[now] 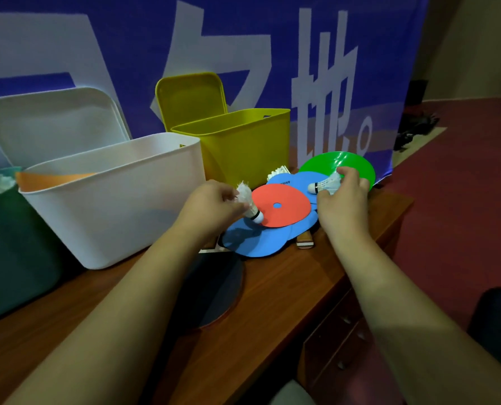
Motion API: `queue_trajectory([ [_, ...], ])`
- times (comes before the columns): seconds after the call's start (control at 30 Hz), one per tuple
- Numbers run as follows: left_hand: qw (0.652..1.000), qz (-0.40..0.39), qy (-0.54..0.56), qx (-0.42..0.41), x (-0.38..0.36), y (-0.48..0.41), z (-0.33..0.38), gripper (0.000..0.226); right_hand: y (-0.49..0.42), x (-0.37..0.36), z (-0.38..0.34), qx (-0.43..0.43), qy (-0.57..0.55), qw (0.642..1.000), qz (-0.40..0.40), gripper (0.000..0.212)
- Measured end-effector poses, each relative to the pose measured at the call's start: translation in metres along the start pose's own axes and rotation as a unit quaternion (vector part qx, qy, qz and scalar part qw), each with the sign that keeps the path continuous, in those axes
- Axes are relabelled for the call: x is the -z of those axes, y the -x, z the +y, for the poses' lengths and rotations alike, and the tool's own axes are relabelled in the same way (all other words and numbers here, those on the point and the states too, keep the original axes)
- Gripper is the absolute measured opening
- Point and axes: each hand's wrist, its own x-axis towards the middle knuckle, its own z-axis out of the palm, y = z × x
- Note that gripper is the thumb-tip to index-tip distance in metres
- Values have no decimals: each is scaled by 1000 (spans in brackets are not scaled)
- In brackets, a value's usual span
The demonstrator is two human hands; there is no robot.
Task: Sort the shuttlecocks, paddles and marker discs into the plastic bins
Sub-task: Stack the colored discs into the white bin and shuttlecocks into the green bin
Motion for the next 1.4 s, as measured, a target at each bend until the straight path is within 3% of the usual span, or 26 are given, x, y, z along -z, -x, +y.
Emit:
queue_trajectory([
  [0.3,1000,6,18,-11,10,-2,2,13,3,-17,18,28,7,999,-39,38],
  [0.47,999,24,-2,-22,30,-3,2,16,10,-16,8,85,-7,996,-13,35],
  [0.57,996,53,-53,-46,63,-2,3,19,24,-17,-23,136,-61,989,-10,35],
  [0.73,992,108,-68,-15,151,17,-7,19,63,-36,-114,237,-164,953,-89,32],
  [0.83,986,155,-53,5,203,43,-26,13,88,-57,-165,255,-224,930,-143,33],
  [1.03,947,292,-123,58,289,107,-91,14,133,-104,-247,271,-296,883,-244,31],
  [1.17,907,378,-156,100,324,132,-144,19,159,-133,-295,303,-306,863,-266,31],
  [1.4,862,459,-156,150,353,143,-212,18,194,-190,-371,361,-336,833,-252,32],
])
